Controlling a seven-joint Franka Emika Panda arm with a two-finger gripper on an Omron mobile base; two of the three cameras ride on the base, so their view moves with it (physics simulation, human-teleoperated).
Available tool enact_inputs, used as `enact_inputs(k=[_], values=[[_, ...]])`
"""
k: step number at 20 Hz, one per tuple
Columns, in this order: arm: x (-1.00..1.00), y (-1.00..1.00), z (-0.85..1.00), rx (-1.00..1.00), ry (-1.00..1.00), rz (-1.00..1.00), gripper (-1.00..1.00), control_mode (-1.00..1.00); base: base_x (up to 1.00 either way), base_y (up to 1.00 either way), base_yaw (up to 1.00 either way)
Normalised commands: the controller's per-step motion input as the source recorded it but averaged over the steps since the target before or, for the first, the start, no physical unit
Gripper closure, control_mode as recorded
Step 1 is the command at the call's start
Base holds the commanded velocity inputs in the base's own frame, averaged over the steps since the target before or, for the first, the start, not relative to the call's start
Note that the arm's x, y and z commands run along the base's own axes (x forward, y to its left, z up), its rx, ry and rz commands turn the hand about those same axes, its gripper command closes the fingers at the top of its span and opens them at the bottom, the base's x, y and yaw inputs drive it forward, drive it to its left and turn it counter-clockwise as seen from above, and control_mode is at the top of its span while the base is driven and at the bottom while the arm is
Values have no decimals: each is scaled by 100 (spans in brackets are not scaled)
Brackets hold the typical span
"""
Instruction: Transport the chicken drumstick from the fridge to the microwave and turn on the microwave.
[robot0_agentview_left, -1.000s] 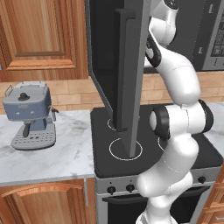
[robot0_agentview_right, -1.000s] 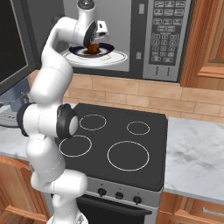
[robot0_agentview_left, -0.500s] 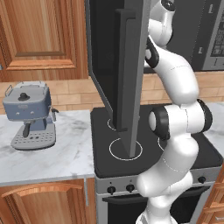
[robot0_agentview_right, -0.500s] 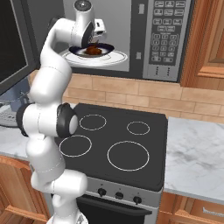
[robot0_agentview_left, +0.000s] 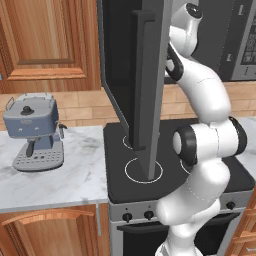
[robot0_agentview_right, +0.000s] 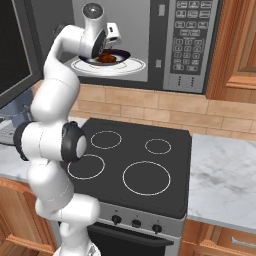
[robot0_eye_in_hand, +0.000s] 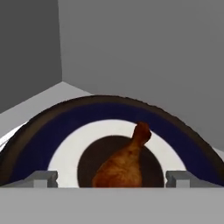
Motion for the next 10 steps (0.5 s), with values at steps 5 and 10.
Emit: enact_inputs(k=[5, 10], values=[[-46, 0, 1, 0, -8, 0, -100, -100, 0, 0, 0], [-75, 0, 0, 0, -10, 0, -100, -100, 0, 0, 0]])
